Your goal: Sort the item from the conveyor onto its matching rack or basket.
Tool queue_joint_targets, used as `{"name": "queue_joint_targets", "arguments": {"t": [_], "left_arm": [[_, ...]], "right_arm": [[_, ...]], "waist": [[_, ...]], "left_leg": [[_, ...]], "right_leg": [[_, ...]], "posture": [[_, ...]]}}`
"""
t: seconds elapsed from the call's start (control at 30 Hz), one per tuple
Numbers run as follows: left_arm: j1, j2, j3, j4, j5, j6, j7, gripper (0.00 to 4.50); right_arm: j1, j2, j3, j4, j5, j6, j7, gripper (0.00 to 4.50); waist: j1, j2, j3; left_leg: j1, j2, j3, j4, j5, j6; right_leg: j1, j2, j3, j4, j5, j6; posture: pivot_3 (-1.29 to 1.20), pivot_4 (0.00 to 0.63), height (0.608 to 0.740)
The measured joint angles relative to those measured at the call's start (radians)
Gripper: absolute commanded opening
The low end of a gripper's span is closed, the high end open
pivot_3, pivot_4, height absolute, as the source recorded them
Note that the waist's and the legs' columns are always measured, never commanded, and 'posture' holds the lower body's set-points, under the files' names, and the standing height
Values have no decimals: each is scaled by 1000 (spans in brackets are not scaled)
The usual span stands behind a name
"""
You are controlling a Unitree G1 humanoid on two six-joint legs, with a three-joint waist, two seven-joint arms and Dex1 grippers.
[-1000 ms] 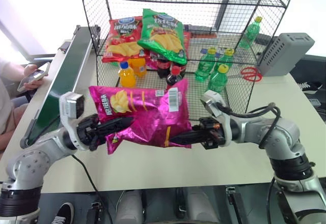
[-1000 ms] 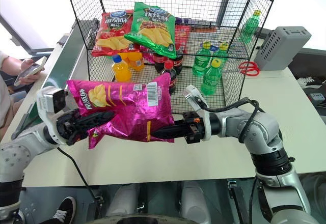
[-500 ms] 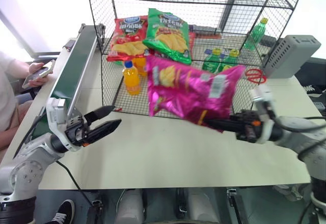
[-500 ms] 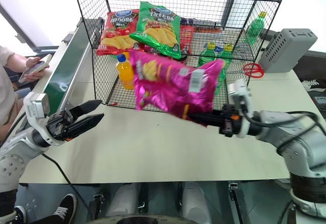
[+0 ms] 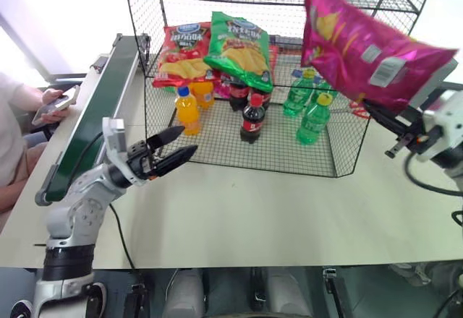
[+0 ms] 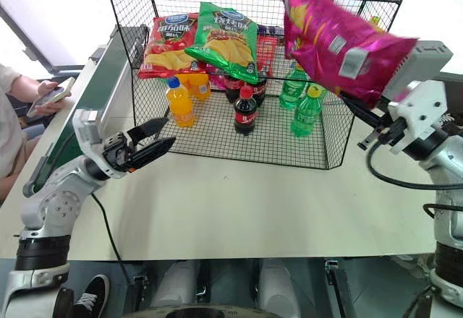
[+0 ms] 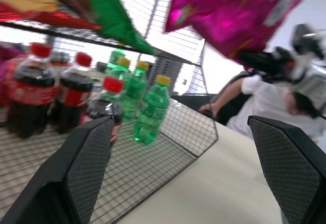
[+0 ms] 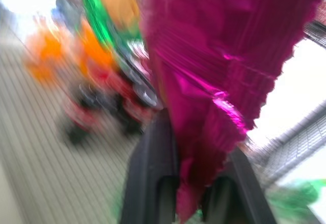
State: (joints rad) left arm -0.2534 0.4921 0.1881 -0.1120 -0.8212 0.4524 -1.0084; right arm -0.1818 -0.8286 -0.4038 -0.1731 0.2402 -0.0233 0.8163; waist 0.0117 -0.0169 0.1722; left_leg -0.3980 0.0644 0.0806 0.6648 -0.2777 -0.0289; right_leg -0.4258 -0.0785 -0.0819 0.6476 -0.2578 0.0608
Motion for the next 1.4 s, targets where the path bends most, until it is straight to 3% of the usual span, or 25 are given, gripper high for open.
{"name": "queue_joint_targets", "arguments": {"t": [0.2,0.43,0.6,0.93,1.2,1.23,1.4], "left_arm": [[-39,-67,-62,21,94,-78,12,4477],[-18,-115,-94,-39,132,-115,48,4477],[-16,-212,-97,-94,138,-166,107,4477],[5,-263,-163,-110,186,-221,161,4477],[5,-264,-168,-115,200,-242,183,4477],[5,-264,-168,-115,200,-243,183,4500],[24,-259,-174,-120,202,-245,182,4500]], "right_arm": [[-101,-10,86,216,-232,-235,-139,0],[-180,-55,179,356,-480,-384,-324,0],[-272,-50,258,384,-614,-354,-448,0],[-478,8,436,554,-840,-222,-651,0],[-529,75,467,617,-814,-154,-669,0],[-530,79,465,615,-799,-148,-664,1008],[-545,81,449,587,-749,-119,-654,3274]], "waist": [[-4,0,0],[-2,0,0],[-5,1,0],[-12,1,0],[-20,1,1],[-21,1,0],[-23,1,0]], "left_leg": [[0,0,0,0,0,0],[0,0,1,0,1,-1],[1,0,1,1,1,-2],[1,0,1,1,3,-4],[0,0,1,0,3,-4],[0,0,0,0,3,-4],[1,0,0,0,3,-4]], "right_leg": [[0,0,0,1,0,0],[0,0,0,1,0,0],[0,-1,0,1,0,0],[0,-1,1,1,0,0],[0,-1,1,1,1,0],[0,-1,1,1,1,1],[1,-1,1,2,1,1]], "posture": [[0,150,740],[0,150,740],[0,150,740],[0,150,740],[0,150,740],[0,150,740],[0,150,740]]}}
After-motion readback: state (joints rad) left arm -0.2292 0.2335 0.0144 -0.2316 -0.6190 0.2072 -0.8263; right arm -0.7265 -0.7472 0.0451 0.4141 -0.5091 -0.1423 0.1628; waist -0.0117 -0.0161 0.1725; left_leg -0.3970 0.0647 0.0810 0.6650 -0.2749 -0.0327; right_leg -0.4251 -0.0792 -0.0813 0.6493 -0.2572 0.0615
